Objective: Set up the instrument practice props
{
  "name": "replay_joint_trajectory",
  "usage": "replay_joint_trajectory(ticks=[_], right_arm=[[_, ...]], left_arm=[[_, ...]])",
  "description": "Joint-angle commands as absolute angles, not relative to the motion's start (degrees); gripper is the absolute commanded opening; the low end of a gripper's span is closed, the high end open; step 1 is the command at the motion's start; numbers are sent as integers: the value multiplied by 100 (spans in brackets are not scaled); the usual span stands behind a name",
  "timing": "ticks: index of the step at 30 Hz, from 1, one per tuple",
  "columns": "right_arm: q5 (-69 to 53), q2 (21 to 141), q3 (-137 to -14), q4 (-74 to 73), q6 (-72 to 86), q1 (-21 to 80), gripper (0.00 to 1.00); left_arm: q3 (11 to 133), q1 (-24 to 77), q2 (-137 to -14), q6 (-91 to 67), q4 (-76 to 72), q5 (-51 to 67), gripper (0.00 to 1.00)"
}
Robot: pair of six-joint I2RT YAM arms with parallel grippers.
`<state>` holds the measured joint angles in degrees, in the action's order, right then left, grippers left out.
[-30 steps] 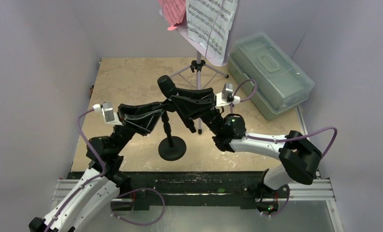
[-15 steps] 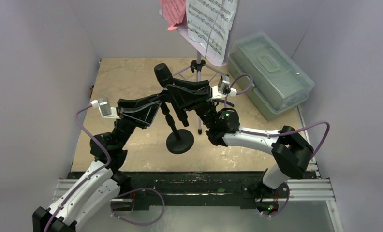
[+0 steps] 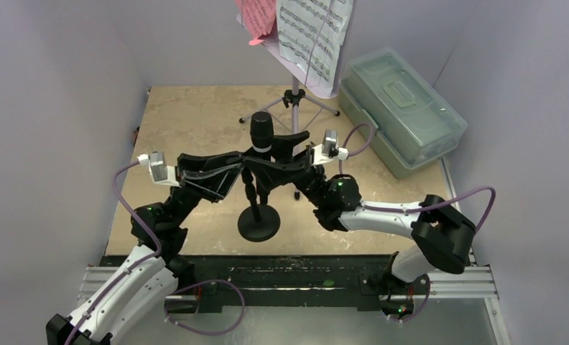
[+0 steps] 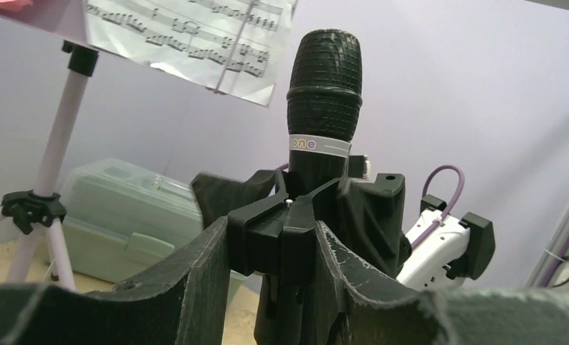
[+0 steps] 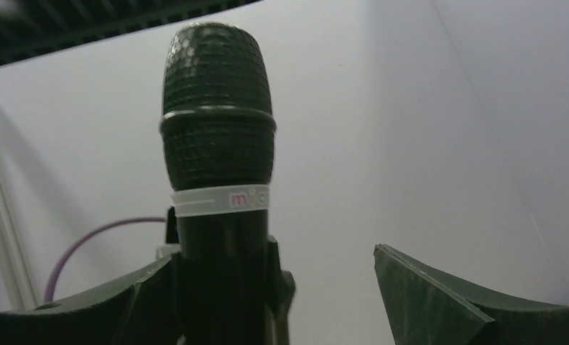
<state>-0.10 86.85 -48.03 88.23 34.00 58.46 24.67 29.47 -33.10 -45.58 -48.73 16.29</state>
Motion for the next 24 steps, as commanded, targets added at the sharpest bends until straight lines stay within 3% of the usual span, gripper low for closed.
replay_joint_trajectory(ticks=[1,12,16,19,24], right_arm=[[-17,7783,-4343,8296,2857,5802,99],[9,5185,-3826,3991,1516,5397,99],[-79,4898,-3827,2553,1061,5334,99],[-196,5006,-3710,2015,1007,5318,99],[-375,5314,-3278,2520,1383,5304,99]], left_arm=[[2614,3032,-3002,-4363,-5429,1680,0],[2788,3028,-2929,-3113,-4087,1768,0],[2979,3030,-3125,-2562,-3617,1683,0],[2948,3032,-3348,-2327,-3738,1592,0],[2660,3031,-3900,-2232,-4685,1454,0]])
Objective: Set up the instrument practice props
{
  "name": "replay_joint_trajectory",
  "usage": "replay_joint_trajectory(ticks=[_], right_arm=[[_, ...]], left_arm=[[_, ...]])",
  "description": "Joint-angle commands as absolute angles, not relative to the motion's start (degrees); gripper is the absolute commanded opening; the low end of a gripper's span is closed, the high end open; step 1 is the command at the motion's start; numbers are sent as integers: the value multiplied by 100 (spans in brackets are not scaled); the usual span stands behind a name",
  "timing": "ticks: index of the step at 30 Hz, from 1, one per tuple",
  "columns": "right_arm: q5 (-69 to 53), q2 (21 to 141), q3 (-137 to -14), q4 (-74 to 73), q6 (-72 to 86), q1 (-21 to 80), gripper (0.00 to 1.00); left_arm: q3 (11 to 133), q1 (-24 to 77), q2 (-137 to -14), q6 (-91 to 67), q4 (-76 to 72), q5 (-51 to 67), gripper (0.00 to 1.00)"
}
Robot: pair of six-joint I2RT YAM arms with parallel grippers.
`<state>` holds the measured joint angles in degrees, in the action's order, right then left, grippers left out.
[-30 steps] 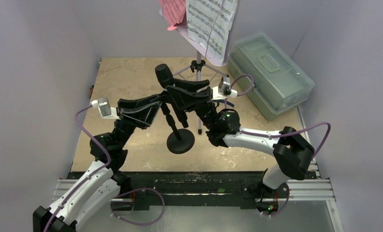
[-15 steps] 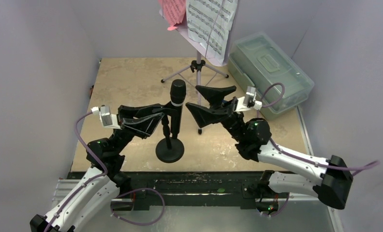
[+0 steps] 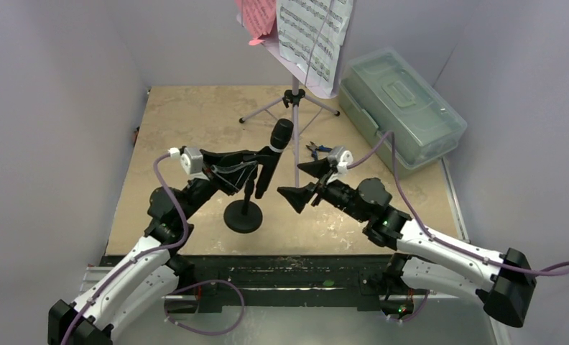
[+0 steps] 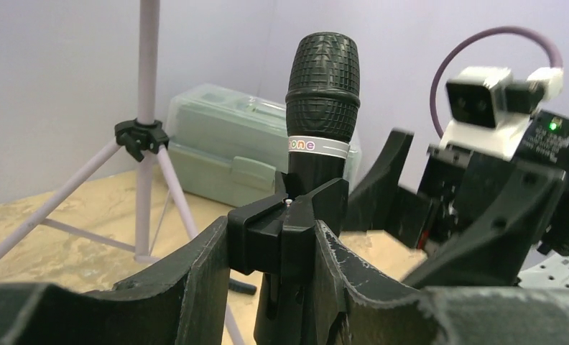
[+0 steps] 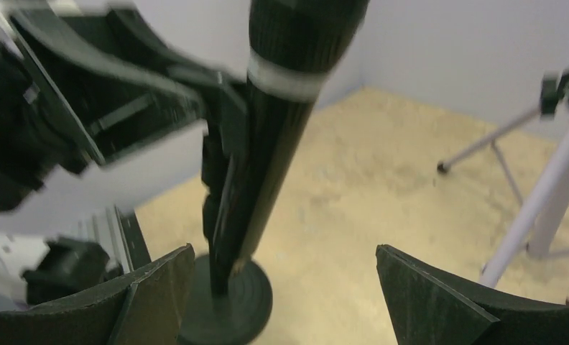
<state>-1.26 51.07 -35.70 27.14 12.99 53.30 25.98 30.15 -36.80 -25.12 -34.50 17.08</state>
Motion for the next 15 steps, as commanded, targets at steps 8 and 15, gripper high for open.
replay_joint_trajectory(ticks=[8,15], right_arm=[[-1551,6131,-3517,3513,2170,4579,99],[-2520,6783,-3956,4276,2347,3954,99]], left_arm=[[2074,3031,-4664,-2047,-6270,1448,0],[1444,3032,-5109,-2278,-7397,1653,0]])
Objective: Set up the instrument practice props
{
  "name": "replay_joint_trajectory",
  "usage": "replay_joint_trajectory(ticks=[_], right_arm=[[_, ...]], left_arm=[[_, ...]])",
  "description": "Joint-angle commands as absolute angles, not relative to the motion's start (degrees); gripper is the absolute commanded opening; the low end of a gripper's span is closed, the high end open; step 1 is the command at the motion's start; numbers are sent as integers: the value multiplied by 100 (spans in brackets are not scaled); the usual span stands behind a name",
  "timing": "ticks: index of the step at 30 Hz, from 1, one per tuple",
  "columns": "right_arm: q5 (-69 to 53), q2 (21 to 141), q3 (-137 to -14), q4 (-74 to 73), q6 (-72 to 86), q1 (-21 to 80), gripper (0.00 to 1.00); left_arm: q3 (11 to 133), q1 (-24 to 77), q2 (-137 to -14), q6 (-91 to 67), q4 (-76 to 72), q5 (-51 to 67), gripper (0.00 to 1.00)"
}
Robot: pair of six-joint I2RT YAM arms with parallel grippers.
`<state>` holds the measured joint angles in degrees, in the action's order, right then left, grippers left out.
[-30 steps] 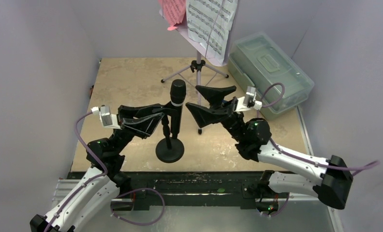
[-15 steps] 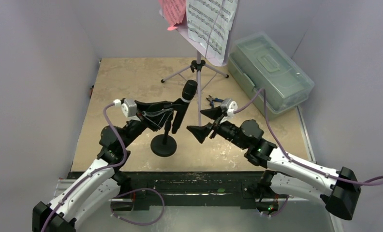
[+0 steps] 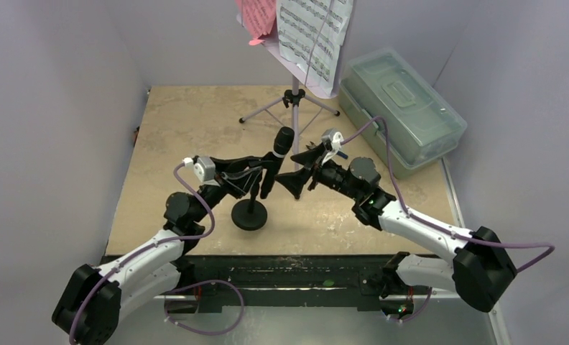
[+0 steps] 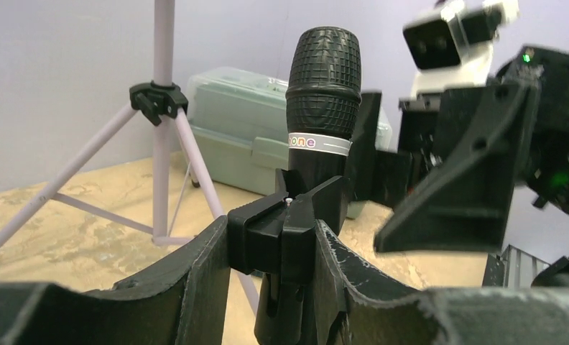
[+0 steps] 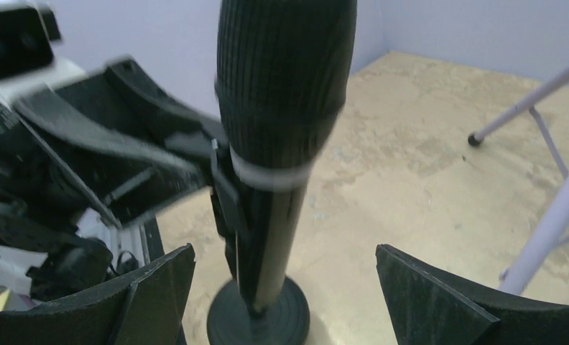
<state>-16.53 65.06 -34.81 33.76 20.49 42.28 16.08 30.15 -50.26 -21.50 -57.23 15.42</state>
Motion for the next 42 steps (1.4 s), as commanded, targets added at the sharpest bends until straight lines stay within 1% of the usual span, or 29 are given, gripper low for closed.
replay_joint_trajectory(ticks=[1,5,9,14,16,20,21,24,28,35,39,42], right_arm=[[-2655,6883,-4024,4404,2384,3913,99],[-3133,7301,-4292,4843,2424,3901,99],[-3200,7640,-4415,5099,2504,3894,99],[-3298,7897,-4475,5340,2577,3905,99],[-3335,7950,-4473,5488,2657,3910,96],[-3413,8127,-4585,5566,2765,3934,89],[-3426,8160,-4606,5569,2764,3947,89],[-3461,8234,-4634,5647,2735,4002,88],[-3578,8391,-4807,5607,2709,4080,87],[-3674,8523,-4994,5542,2657,4192,78],[-3693,8580,-5071,5490,2620,4223,72],[-3718,8619,-5119,5476,2585,4242,64]], left_arm=[[1350,3032,-5153,-2325,-7557,1659,0],[1011,3032,-5268,-2449,-8071,1679,0],[749,3032,-5281,-2568,-8309,1697,0],[667,3031,-5088,-2630,-7908,1564,0],[685,3032,-4998,-2668,-7644,1516,1],[533,3032,-4867,-2829,-7550,1325,14],[502,3032,-4817,-2861,-7521,1288,17],[475,3031,-4629,-2876,-7184,1249,20],[404,3029,-4381,-2909,-6928,1079,30],[393,3030,-4211,-2993,-6728,1033,43],[387,3029,-4130,-3070,-6608,1063,57],[438,3031,-4022,-3136,-6437,1054,69]])
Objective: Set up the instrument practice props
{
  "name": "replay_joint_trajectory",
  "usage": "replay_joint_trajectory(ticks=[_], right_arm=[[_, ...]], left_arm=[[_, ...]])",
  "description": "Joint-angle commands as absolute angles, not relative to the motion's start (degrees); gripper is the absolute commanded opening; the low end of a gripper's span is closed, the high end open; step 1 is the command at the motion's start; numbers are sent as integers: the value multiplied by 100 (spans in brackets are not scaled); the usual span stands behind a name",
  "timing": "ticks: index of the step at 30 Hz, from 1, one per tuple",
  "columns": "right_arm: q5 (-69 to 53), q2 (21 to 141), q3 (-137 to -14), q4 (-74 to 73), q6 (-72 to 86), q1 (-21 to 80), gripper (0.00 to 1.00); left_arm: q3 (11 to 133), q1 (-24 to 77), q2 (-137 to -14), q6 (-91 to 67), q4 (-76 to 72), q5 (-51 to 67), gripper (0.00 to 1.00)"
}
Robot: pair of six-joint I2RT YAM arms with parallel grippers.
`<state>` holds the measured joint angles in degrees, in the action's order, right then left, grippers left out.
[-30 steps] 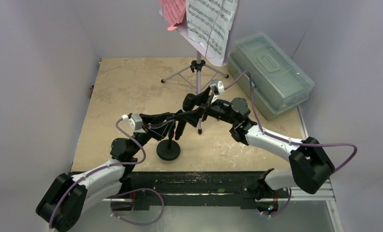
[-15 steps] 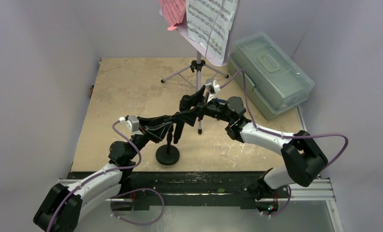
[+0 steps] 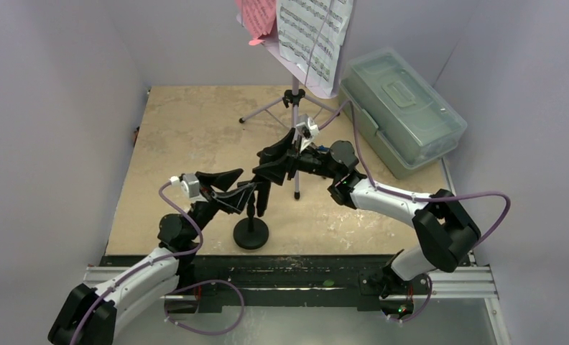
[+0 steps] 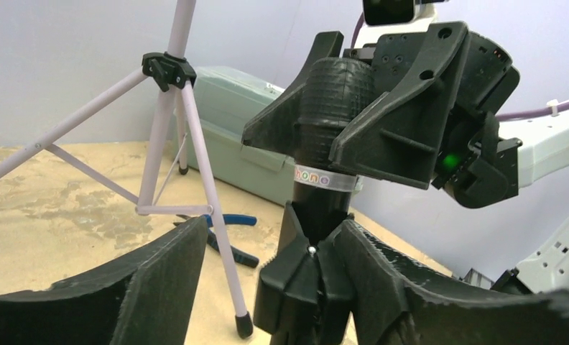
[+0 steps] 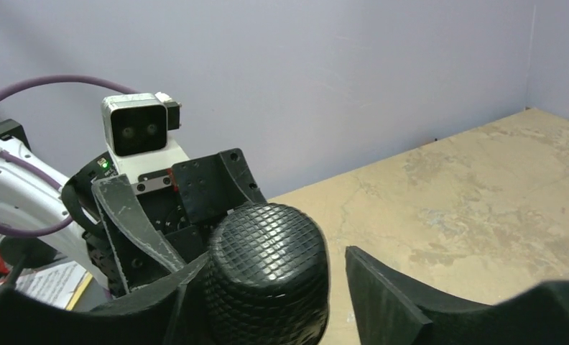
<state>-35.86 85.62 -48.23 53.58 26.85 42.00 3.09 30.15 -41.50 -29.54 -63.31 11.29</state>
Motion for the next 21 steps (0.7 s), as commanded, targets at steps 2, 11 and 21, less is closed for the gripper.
replay_joint_trajectory(ticks=[2,11,21], right_arm=[[-3709,8666,-5173,5432,2584,4241,57],[-3482,8485,-5283,5245,2326,4307,40],[-1272,8315,-6006,5057,2008,4987,19]], left_arm=[[496,3032,-3901,-3145,-6246,1072,76],[1415,3031,-2439,-3043,-3496,446,88],[3943,3032,-2179,-2159,-57,-1316,91]])
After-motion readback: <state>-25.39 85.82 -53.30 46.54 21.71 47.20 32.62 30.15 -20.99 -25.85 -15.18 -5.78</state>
